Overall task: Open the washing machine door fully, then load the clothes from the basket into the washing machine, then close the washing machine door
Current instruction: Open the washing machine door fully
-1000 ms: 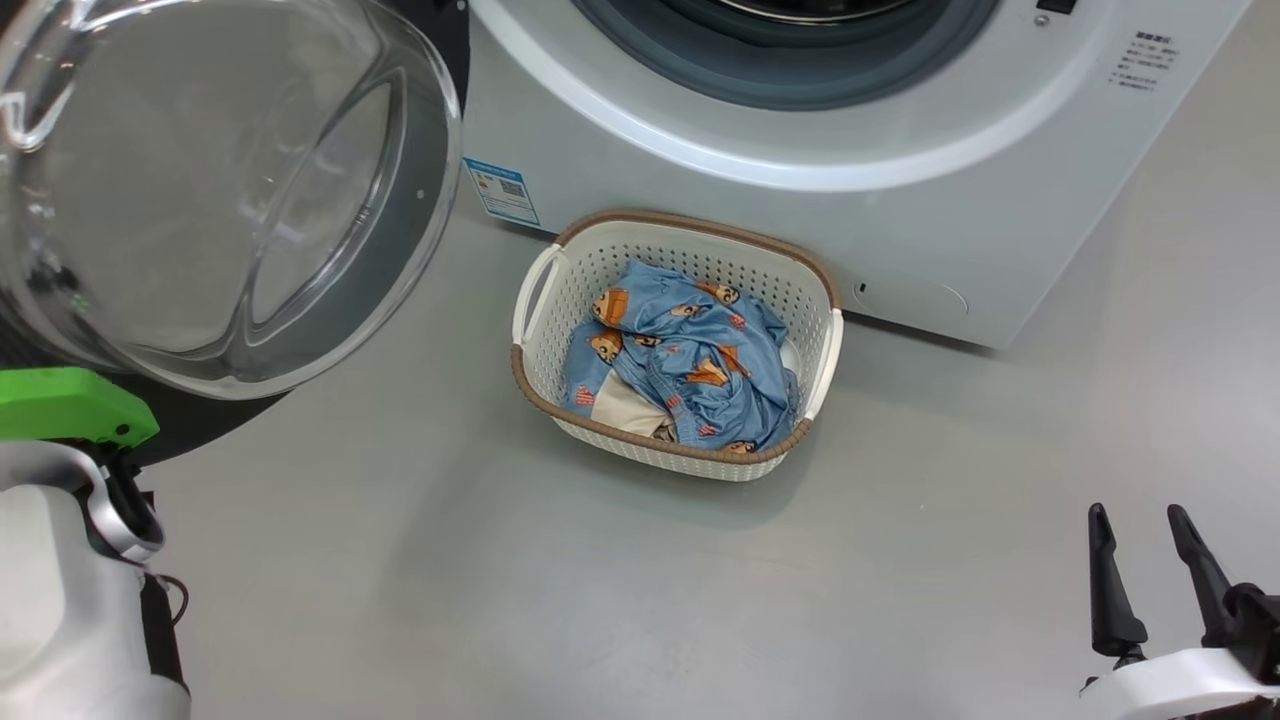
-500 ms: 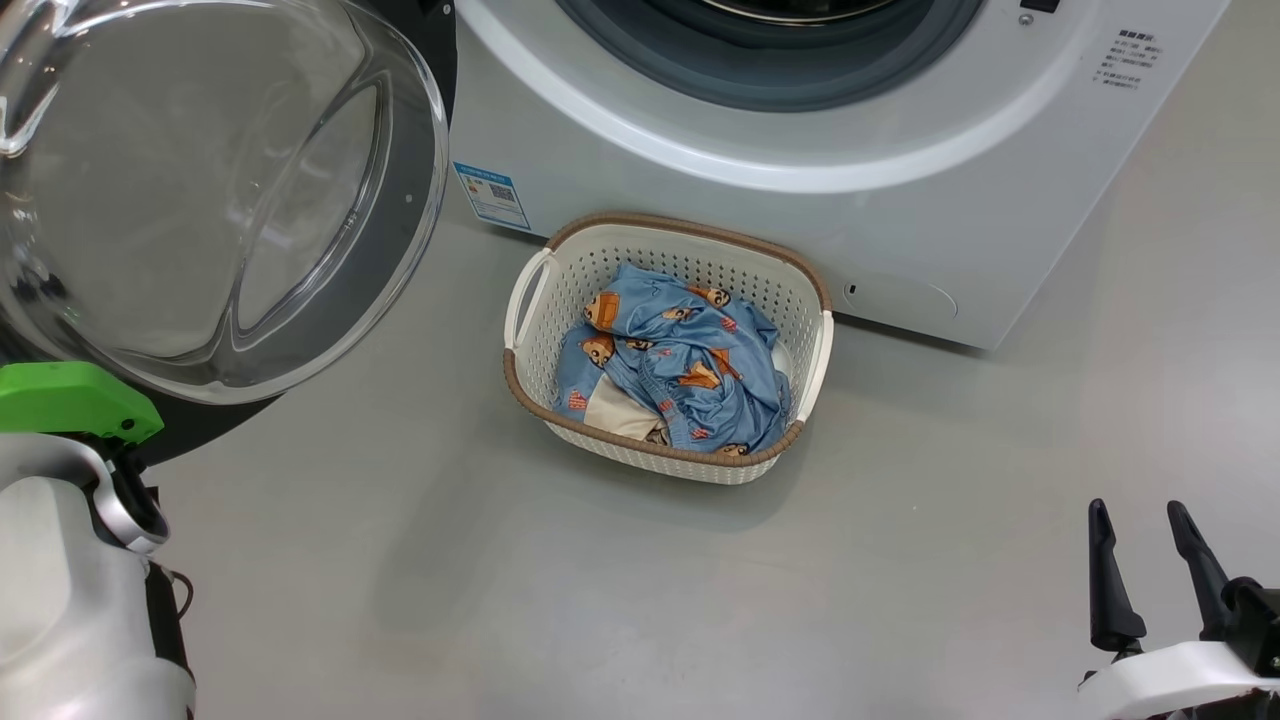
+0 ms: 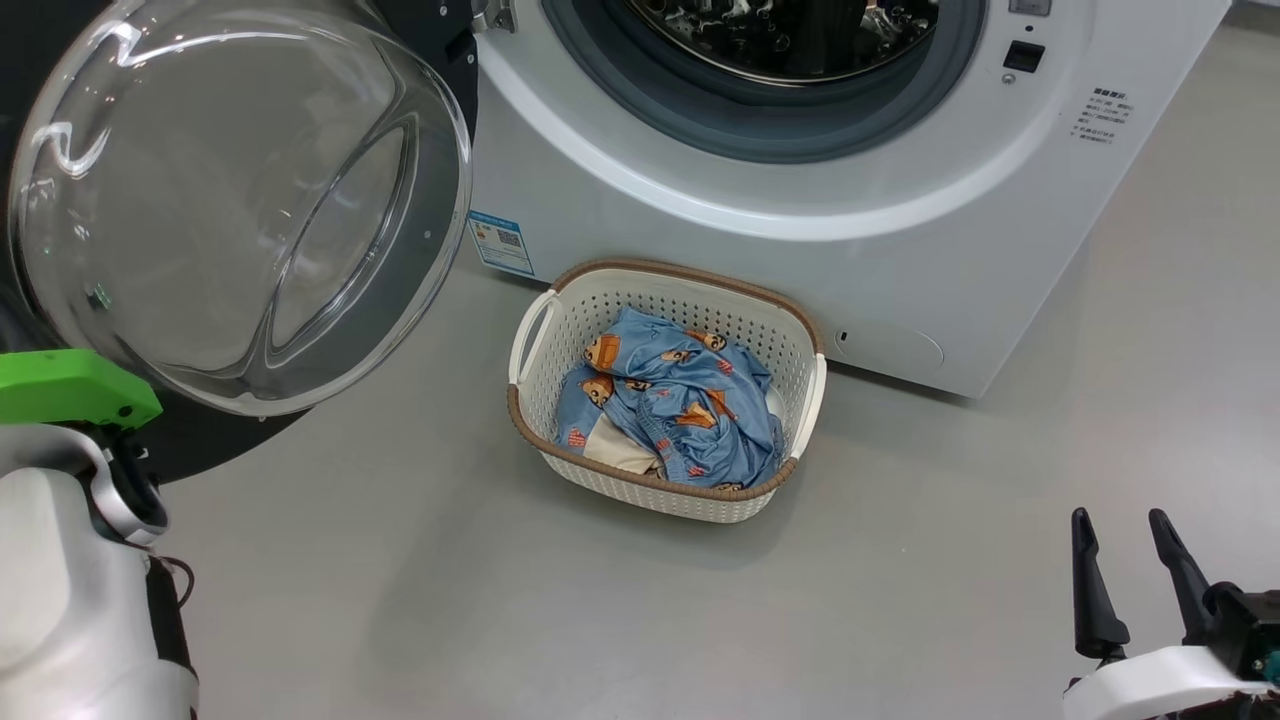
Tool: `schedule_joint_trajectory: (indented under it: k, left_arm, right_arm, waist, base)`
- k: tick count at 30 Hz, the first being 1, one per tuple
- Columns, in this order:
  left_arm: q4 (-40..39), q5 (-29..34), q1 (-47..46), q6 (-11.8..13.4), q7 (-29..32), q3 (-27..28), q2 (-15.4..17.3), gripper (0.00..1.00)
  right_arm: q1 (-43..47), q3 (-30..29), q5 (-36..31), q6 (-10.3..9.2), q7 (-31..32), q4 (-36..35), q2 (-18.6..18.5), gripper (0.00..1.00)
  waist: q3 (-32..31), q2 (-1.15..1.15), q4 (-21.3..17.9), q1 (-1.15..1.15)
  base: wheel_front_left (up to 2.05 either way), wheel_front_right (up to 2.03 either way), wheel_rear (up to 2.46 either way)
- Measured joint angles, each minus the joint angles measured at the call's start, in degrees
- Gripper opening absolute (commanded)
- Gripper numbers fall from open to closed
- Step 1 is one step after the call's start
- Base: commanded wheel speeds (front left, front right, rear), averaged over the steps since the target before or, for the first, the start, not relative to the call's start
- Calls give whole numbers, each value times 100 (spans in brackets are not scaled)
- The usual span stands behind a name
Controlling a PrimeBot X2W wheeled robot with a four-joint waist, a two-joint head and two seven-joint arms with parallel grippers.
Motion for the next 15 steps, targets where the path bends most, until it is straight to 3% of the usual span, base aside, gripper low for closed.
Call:
schedule_joint_trajectory:
  k: [3, 5, 15]
  left_arm:
    - [-293, -86, 82, -89, -1, -8, -1, 63]
    - [-470, -108, 165, -179, -2, -38, -1, 97]
    - [-1419, -66, 715, -583, -8, -427, -7, 100]
  right_arm:
    - [-3, 97, 0, 0, 0, 0, 21, 100]
    - [-7, 146, 0, 0, 0, 0, 27, 100]
    - [-13, 193, -1, 0, 0, -21, 29, 100]
  waist:
    - [-56, 0, -22, 0]
    - [-77, 0, -62, 0]
    - [-179, 0, -406, 0]
  base:
    - [0, 0, 0]
    - [0, 0, 0]
    - [0, 0, 0]
